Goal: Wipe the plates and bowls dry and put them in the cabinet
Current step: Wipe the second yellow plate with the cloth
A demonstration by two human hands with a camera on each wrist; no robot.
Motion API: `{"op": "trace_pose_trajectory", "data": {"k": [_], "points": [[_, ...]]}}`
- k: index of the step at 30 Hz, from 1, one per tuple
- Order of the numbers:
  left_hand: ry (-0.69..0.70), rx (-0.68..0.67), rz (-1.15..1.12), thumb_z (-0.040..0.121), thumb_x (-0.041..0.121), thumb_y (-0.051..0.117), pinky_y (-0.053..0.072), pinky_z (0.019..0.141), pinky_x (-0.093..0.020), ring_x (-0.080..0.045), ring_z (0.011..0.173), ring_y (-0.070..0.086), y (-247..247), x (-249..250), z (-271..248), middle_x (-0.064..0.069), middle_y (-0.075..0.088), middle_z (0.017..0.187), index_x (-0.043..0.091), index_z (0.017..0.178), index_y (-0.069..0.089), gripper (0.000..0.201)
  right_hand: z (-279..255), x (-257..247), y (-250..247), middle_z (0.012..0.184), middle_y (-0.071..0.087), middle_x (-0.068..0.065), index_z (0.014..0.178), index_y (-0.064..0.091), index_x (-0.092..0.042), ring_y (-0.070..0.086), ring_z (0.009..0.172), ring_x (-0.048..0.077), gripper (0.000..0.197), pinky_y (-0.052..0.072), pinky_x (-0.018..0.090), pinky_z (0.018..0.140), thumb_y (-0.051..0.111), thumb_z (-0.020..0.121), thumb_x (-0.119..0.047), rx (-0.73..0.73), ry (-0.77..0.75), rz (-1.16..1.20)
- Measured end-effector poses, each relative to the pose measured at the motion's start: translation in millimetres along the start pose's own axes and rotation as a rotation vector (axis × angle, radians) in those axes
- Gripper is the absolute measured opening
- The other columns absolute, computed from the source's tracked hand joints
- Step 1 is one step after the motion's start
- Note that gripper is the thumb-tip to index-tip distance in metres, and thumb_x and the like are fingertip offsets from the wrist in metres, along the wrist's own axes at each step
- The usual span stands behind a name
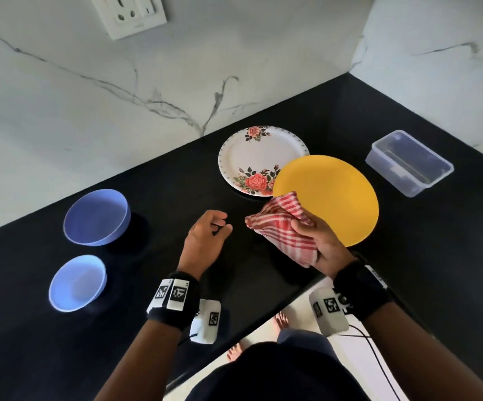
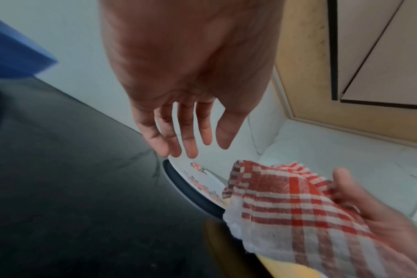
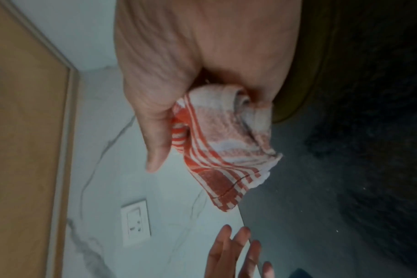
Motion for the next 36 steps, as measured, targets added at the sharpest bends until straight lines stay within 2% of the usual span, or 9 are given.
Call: {"op": "trace_pose_trajectory", "data": {"k": [2,5,11,15,20,28,30,33,36], "points": [[-0.040,-0.074,-0.036,0.098,0.027,0.070,0.050,0.097,-0.031,-0.011,0.109,0.065,17,8,5,0.008,0.068,0.112,0.028,0.122,0.063,0.025,-7,-3,-15,0.135,0.061,0.027,0.135,0.058,0.003,0.064,0.118,0.041,0.041,0.054,0.044,0.102,0.061,0.095,-0.008,0.084,0.023,0.025],[-0.099,-0.155,-0.057,0.100,0.030,0.067,0.047,0.089,-0.027,-0.010,0.108,0.064,52,21,15,0.009,0.068,0.113,0.026,0.129,0.060,0.030,-16,-13,-41,0.133,0.064,0.024,0.136,0.057,0.001,0.064,0.121,0.040,0.048,0.048,0.050,0.108,0.058,0.102,-0.032,0.202,0.078,0.112],[-0.364,-0.108,-0.261,0.091,0.044,0.070,0.052,0.108,-0.044,-0.019,0.116,0.066,109,17,45,0.003,0.070,0.119,0.023,0.143,0.057,0.058,-26,-55,-86,0.128,0.069,0.017,0.136,0.056,-0.013,0.067,0.117,0.037,0.055,0.055,0.053,0.098,0.044,0.103,-0.055,0.297,0.026,0.192],[-0.434,-0.053,-0.414,0.095,0.031,0.072,0.058,0.101,-0.040,-0.016,0.096,0.070,137,19,67,-0.003,0.076,0.108,0.016,0.137,0.063,0.046,-28,-87,-119,0.127,0.070,0.011,0.136,0.055,-0.019,0.070,0.113,0.029,0.051,0.060,0.046,0.086,0.041,0.103,-0.056,0.328,-0.001,0.188],[-0.477,-0.063,-0.550,0.100,0.013,0.068,0.059,0.083,-0.032,-0.023,0.101,0.072,157,30,77,-0.010,0.076,0.116,0.010,0.124,0.069,0.024,-18,-106,-146,0.125,0.071,0.010,0.136,0.054,-0.019,0.073,0.106,0.026,0.051,0.063,0.038,0.074,0.039,0.104,-0.055,0.313,0.013,0.183],[-0.389,0.154,-0.571,0.098,0.012,0.062,0.060,0.091,-0.050,-0.027,0.107,0.069,146,50,73,-0.002,0.072,0.114,0.025,0.112,0.061,0.019,9,-108,-158,0.138,0.064,0.012,0.146,0.047,-0.015,0.062,0.126,0.032,0.065,0.050,0.053,0.105,0.046,0.100,-0.061,0.283,0.070,0.190],[-0.341,0.198,-0.653,0.102,0.011,0.056,0.057,0.090,-0.040,-0.019,0.107,0.066,140,55,69,0.001,0.070,0.113,0.019,0.117,0.058,0.018,17,-107,-159,0.140,0.062,0.012,0.146,0.047,-0.013,0.059,0.129,0.033,0.074,0.044,0.055,0.108,0.052,0.095,-0.066,0.271,0.138,0.224],[-0.287,0.284,-0.692,0.106,0.013,0.053,0.048,0.071,-0.014,-0.001,0.091,0.060,122,59,61,0.006,0.063,0.103,0.015,0.113,0.053,0.007,28,-109,-156,0.139,0.063,0.012,0.144,0.049,-0.012,0.063,0.125,0.032,0.078,0.049,0.053,0.105,0.052,0.090,-0.069,0.238,0.205,0.222],[-0.217,0.378,-0.713,0.107,0.015,0.053,0.045,0.070,-0.012,0.008,0.078,0.057,97,53,51,0.010,0.057,0.092,0.016,0.113,0.053,0.006,35,-108,-138,0.137,0.063,0.013,0.143,0.051,-0.011,0.064,0.122,0.031,0.085,0.052,0.052,0.100,0.060,0.083,-0.070,0.130,0.271,0.222]]}}
Point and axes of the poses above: each hand's wrist, its own z-axis towards the middle knuckle, its own y-axis out of the palm, x = y × z, the point moved 6 cm from there along z, towards the middle knuckle
